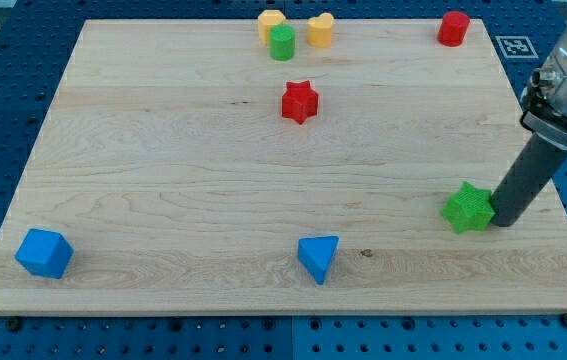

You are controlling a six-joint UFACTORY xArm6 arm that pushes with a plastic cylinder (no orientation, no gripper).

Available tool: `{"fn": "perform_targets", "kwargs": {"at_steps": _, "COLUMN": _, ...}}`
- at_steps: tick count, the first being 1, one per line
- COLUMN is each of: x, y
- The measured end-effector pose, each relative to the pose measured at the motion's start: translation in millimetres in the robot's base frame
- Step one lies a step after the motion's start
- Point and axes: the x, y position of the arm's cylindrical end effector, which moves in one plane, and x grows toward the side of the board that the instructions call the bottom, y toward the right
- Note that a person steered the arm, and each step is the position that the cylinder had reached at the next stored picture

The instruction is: Push the green star up and left

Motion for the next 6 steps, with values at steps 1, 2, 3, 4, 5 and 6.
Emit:
{"fn": "perform_targets", "kwargs": {"at_steps": 1, "x": 0.0, "y": -22.7}}
{"fn": "perform_targets", "kwargs": {"at_steps": 2, "x": -0.3, "y": -44.8}}
{"fn": "perform_targets", "kwargs": {"at_steps": 3, "x": -0.1, "y": -75.4}}
{"fn": "perform_targets", "kwargs": {"at_steps": 4, "x": 0.1, "y": -95.7}}
{"fn": "perform_targets", "kwargs": {"at_steps": 5, "x": 21.3, "y": -107.9}}
{"fn": "perform_targets", "kwargs": {"at_steps": 6, "x": 32.9, "y": -117.8}}
